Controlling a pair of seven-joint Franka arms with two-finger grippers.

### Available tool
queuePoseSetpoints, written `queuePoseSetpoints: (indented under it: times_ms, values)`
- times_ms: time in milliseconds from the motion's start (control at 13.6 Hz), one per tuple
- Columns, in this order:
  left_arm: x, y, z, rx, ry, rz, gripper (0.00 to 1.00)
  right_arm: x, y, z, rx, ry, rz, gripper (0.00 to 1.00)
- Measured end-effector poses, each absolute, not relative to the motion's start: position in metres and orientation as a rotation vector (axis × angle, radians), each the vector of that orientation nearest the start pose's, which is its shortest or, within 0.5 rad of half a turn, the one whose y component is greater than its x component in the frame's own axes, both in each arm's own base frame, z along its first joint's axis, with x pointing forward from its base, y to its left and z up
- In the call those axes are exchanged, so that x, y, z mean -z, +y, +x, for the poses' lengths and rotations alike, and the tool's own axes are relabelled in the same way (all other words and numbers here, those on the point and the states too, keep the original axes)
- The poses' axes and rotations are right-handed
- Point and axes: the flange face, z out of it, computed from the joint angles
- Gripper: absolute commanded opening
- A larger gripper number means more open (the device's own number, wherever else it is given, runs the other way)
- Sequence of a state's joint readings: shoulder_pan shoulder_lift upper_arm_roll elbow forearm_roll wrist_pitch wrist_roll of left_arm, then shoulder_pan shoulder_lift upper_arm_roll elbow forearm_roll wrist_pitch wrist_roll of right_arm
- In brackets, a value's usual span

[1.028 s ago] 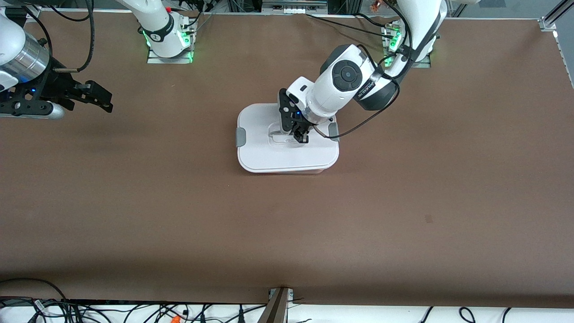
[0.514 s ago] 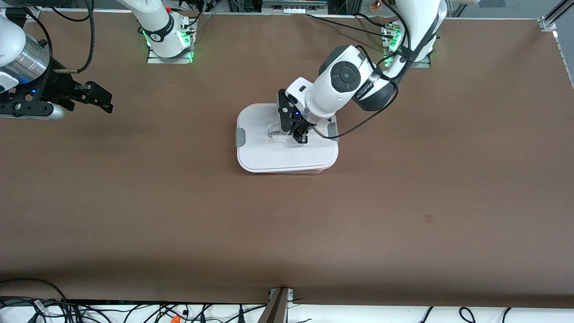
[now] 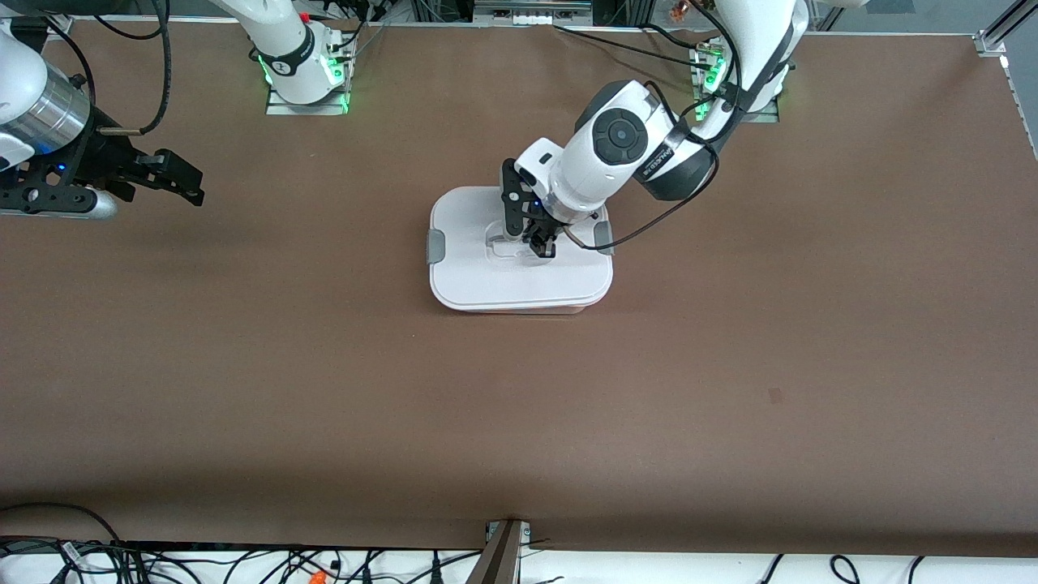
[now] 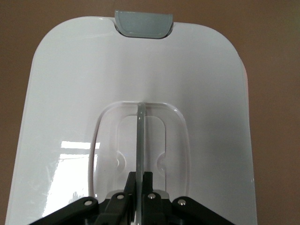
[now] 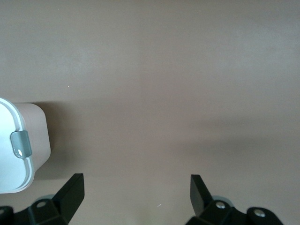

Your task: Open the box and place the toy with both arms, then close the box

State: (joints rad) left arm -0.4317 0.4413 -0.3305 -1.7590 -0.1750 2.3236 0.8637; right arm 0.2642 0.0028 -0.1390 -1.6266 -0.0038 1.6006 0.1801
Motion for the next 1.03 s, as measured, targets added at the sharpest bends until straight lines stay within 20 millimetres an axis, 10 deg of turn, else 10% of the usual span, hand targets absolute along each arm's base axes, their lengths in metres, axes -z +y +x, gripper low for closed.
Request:
queuePoseSetpoints:
  times_ms: [1028]
  values:
    - [-0.3445,-0.4495,0.496,0.231,2.297,-2.491,0.0,-0.5992,0.069,0.5522,-0.043,0.087,-3.149,1.0]
